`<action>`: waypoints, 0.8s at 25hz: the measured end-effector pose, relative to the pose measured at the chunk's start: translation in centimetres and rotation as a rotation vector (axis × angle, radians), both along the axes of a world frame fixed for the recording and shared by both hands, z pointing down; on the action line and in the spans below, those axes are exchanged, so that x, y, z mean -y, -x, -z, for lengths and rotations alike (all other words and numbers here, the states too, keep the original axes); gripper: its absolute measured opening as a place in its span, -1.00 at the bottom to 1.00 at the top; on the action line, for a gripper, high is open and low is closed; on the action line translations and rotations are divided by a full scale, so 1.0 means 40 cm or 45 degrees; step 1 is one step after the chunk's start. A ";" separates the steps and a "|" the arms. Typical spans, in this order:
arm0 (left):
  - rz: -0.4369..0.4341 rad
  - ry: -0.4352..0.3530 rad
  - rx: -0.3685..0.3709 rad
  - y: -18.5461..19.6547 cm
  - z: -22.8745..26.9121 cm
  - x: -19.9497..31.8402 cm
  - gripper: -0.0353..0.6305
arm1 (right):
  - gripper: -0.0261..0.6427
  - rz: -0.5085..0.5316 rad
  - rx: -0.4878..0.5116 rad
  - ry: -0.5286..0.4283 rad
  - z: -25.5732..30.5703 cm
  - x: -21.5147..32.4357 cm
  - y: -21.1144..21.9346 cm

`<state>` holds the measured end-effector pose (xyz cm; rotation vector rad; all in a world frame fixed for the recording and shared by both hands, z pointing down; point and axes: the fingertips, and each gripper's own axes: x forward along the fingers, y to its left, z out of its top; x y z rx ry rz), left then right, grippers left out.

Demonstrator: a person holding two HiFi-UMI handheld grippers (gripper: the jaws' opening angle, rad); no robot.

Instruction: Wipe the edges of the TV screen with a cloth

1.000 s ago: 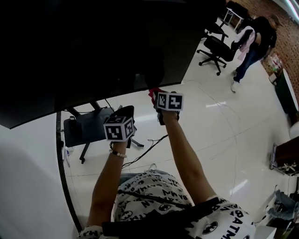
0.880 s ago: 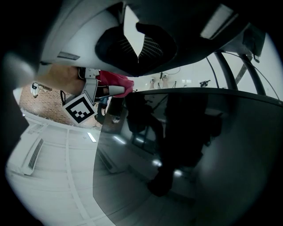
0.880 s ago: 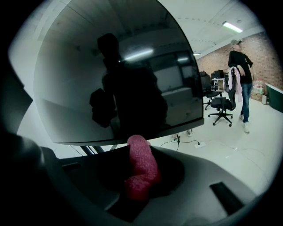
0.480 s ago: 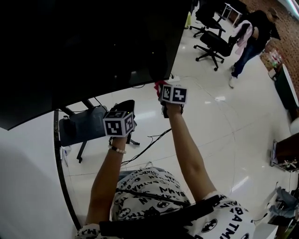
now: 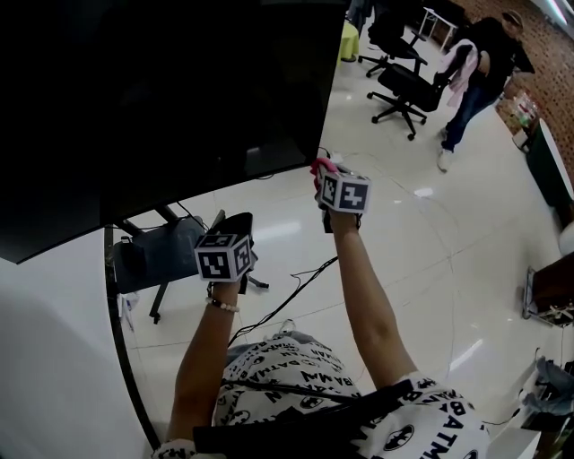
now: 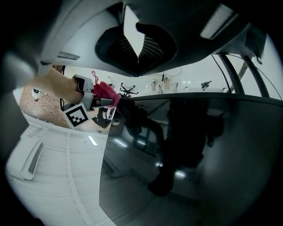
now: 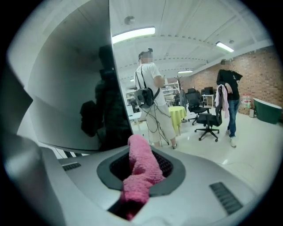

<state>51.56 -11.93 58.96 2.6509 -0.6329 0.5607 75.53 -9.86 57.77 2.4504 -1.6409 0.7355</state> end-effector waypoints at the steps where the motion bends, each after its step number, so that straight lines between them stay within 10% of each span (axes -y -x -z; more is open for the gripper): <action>1: 0.004 0.004 0.006 0.003 -0.002 0.002 -0.94 | -0.68 0.002 -0.016 -0.027 0.018 -0.003 -0.005; 8: 0.028 0.007 -0.012 0.113 -0.002 0.009 -0.94 | -0.68 -0.009 0.021 -0.024 -0.034 -0.079 0.083; 20: 0.078 0.013 -0.093 0.414 -0.026 0.085 -0.94 | -0.68 0.373 0.061 -0.061 -0.063 -0.003 0.637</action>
